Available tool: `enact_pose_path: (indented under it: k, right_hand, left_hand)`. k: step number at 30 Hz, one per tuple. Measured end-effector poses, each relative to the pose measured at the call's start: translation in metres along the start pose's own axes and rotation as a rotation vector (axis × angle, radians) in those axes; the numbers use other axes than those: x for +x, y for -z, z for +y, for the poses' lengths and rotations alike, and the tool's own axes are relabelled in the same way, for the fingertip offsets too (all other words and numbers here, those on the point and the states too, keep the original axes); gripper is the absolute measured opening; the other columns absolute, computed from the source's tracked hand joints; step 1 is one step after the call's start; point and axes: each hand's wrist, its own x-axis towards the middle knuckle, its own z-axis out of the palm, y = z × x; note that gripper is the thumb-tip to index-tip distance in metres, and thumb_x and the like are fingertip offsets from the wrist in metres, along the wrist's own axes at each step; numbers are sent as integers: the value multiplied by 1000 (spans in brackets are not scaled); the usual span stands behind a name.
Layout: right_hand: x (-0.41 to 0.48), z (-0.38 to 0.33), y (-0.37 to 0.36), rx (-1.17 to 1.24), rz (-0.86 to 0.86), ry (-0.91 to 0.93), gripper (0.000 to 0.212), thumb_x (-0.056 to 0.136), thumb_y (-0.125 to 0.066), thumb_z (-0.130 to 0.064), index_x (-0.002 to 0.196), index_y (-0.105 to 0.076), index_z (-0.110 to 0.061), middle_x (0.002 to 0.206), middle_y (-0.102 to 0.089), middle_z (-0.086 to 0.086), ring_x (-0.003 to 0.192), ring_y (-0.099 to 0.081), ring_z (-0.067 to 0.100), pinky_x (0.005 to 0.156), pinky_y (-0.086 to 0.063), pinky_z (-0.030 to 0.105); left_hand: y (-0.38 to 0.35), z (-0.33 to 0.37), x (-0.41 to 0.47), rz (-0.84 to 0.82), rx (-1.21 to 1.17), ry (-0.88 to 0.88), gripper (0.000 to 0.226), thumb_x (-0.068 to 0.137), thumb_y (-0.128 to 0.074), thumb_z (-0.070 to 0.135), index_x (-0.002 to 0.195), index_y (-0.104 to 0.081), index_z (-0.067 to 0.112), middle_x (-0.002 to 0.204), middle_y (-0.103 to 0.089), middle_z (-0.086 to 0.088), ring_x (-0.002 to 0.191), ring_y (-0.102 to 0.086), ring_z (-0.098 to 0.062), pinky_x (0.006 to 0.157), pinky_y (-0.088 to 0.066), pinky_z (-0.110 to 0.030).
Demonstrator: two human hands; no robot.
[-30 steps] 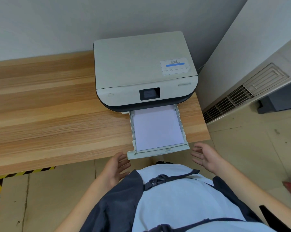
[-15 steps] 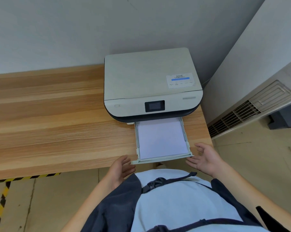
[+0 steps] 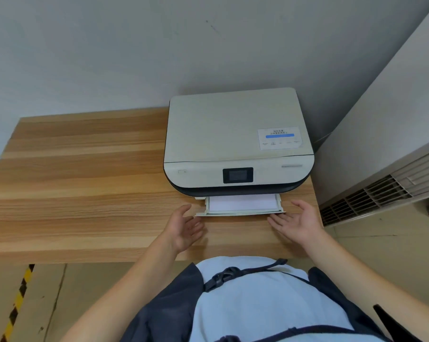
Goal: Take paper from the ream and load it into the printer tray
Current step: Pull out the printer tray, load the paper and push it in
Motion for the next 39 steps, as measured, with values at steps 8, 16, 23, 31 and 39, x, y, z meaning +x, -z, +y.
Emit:
enact_pose_path:
  k: [8, 16, 23, 31, 39]
  right_hand:
    - [27, -19, -16, 348, -83, -56, 75, 82, -59, -26, 144, -30, 4, 146, -38, 29, 134, -40, 44, 110, -36, 57]
    - [49, -25, -10, 332, -104, -118, 68, 81, -66, -31, 132, -44, 6, 131, -51, 28, 121, -51, 41, 108, -40, 51]
    - [65, -33, -8, 324, -149, -155, 95, 65, -85, -47, 133, -42, 3, 131, -51, 29, 119, -52, 43, 105, -42, 54]
    - [61, -43, -8, 317, -188, -183, 95, 62, -87, -46, 131, -45, 3, 131, -52, 29, 119, -54, 43, 102, -46, 52]
    - [54, -29, 0, 164, -275, -227, 100, 70, -81, -47, 145, -33, -2, 139, -49, 24, 128, -49, 37, 111, -37, 52]
  left_hand:
    - [-29, 26, 13, -59, -289, -11, 85, 90, -59, 51, 155, -25, 7, 155, -41, -14, 138, -44, -31, 112, -30, -62]
    - [-47, 15, 28, 27, -336, -64, 84, 90, -58, 49, 156, -26, 8, 150, -47, -16, 137, -45, -33, 118, -24, -54]
    - [-59, 10, 37, 43, -381, -106, 84, 91, -61, 43, 156, -23, 7, 146, -50, -18, 132, -50, -35, 114, -36, -52]
    - [-55, 1, 33, 49, -385, -142, 74, 93, -59, 41, 152, -32, 7, 143, -53, -16, 130, -52, -34, 112, -39, -46]
    - [-45, -10, 23, 72, -369, -167, 67, 94, -58, 40, 149, -37, 8, 140, -56, -17, 126, -55, -35, 105, -45, -45]
